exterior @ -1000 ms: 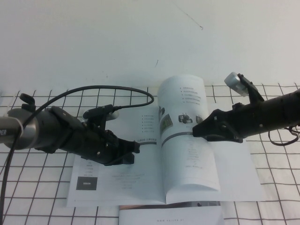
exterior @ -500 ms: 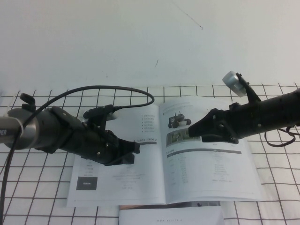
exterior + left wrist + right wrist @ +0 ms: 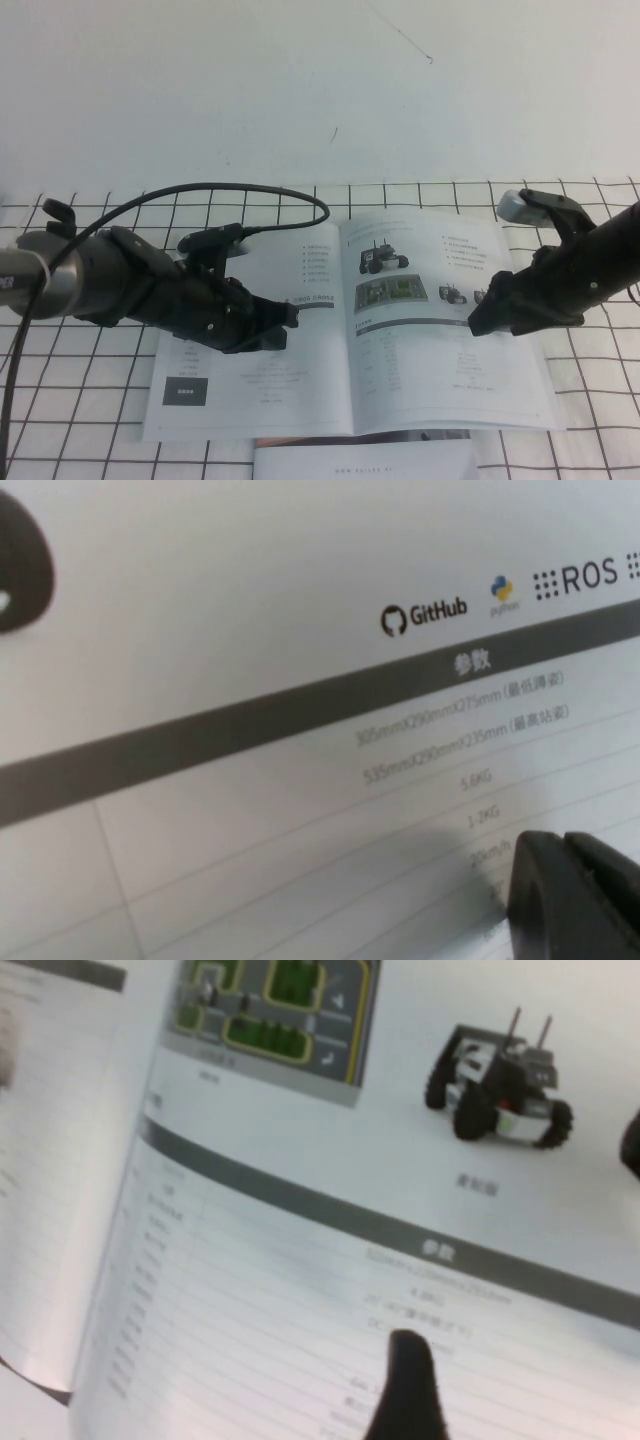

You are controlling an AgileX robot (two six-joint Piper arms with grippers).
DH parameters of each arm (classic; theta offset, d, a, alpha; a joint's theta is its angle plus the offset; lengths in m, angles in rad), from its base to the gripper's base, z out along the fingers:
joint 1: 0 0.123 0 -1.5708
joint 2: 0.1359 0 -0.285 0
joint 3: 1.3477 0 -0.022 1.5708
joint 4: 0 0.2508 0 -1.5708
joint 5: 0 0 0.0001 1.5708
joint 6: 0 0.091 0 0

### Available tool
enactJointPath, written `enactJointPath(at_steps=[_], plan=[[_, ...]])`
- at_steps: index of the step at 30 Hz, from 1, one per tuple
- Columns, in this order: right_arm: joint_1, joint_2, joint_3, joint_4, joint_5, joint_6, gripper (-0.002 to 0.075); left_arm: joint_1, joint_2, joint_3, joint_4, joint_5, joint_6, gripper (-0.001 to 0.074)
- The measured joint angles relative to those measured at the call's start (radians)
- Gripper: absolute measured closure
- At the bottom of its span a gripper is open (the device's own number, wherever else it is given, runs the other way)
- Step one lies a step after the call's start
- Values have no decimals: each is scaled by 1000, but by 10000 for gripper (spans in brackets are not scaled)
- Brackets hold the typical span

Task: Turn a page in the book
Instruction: Open the closed book

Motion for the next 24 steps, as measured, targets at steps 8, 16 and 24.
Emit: enactJointPath(at_steps=[8, 16, 24], plan=[[0, 0, -22, -97, 6, 24, 219, -47, -31, -57, 90, 60, -7, 738], [0, 0, -28, -115, -7, 43, 219, -177, -42, -116, 185, 48, -69, 738], [0, 0, -28, -192, 3, 72, 219, -185, -10, -116, 545, 18, -392, 738]])
